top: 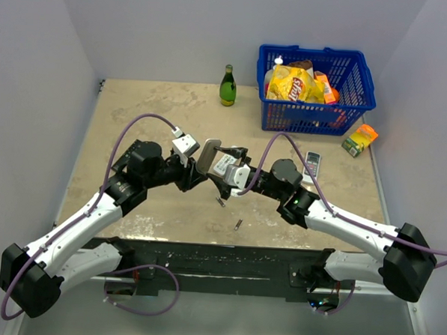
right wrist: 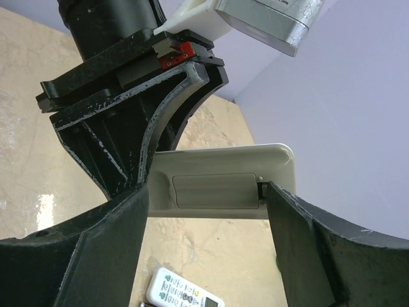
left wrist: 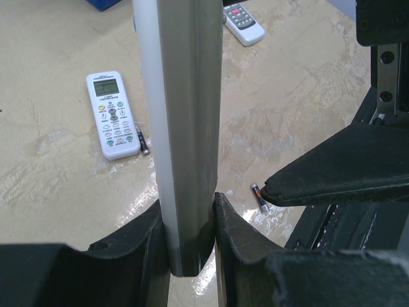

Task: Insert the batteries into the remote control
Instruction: Remove the battery cover from the remote control.

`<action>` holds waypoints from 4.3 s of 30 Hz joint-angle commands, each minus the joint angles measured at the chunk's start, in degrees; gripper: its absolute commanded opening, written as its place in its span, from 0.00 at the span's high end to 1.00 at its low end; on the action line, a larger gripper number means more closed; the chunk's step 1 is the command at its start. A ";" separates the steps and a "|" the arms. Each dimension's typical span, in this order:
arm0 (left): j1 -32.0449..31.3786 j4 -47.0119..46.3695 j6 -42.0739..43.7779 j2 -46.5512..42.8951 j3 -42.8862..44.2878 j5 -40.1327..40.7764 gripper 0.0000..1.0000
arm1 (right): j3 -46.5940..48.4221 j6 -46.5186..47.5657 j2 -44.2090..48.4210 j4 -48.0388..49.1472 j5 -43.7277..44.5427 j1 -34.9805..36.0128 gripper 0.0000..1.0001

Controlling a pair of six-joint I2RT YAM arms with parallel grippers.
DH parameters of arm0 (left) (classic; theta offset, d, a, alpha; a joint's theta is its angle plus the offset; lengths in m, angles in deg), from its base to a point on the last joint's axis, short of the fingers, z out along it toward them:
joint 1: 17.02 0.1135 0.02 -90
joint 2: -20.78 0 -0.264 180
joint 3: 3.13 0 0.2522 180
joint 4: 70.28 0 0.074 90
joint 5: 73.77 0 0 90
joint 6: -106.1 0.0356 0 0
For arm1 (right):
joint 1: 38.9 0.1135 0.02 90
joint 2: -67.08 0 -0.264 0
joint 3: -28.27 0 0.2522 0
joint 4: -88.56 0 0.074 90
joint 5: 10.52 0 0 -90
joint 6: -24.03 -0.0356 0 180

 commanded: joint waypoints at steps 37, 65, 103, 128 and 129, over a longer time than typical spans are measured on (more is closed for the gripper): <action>0.01 -4.25 0.61 -1.30 -0.27 -5.76 1.00 | 8.16 -1.99 -5.83 -12.58 3.27 0.08 0.23; 0.01 -1.00 -0.88 2.91 0.34 6.72 1.00 | 10.19 -7.52 -13.23 -10.66 -9.12 -0.01 0.61; 1.07 -2.31 -1.67 1.33 -0.36 5.67 1.00 | 10.45 -5.15 -5.75 -12.59 3.00 -1.24 0.35; 1.07 -1.96 -1.59 1.86 -0.18 4.53 1.00 | 10.80 -5.07 -6.63 -10.04 1.08 -1.24 0.38; 1.07 -1.96 -1.59 1.86 -0.18 4.44 1.00 | 10.80 -5.06 -6.63 -9.87 0.81 -1.24 0.38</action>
